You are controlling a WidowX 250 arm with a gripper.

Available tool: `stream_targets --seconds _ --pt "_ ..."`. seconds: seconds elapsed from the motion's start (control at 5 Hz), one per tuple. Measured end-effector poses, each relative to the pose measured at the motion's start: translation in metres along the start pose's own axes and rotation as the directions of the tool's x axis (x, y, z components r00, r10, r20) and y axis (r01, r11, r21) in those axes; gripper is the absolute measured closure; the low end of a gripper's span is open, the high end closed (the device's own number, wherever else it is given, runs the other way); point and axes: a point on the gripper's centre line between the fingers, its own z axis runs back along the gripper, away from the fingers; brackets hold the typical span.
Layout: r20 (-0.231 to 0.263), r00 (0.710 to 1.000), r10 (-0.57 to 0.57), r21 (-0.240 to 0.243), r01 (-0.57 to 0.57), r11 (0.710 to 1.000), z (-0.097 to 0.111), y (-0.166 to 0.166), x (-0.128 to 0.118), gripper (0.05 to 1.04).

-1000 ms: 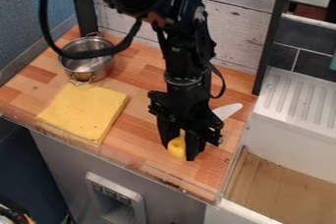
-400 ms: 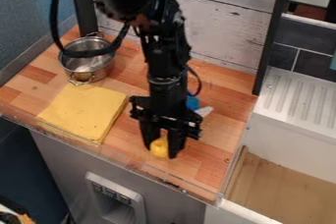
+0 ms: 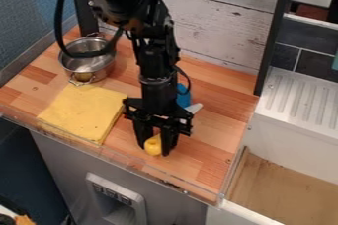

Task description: Move the knife into right side of the towel

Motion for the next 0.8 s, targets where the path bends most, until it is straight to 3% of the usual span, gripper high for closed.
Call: stream_targets --seconds 0.4,0.8 --pt "0.052 0.996 0.076 0.014 -0.077 0.997 0.02 0.025 0.02 0.562" --pt "0.067 0.979 0.192 0.064 -0.197 0.978 0.031 0.064 0.033 0.562"
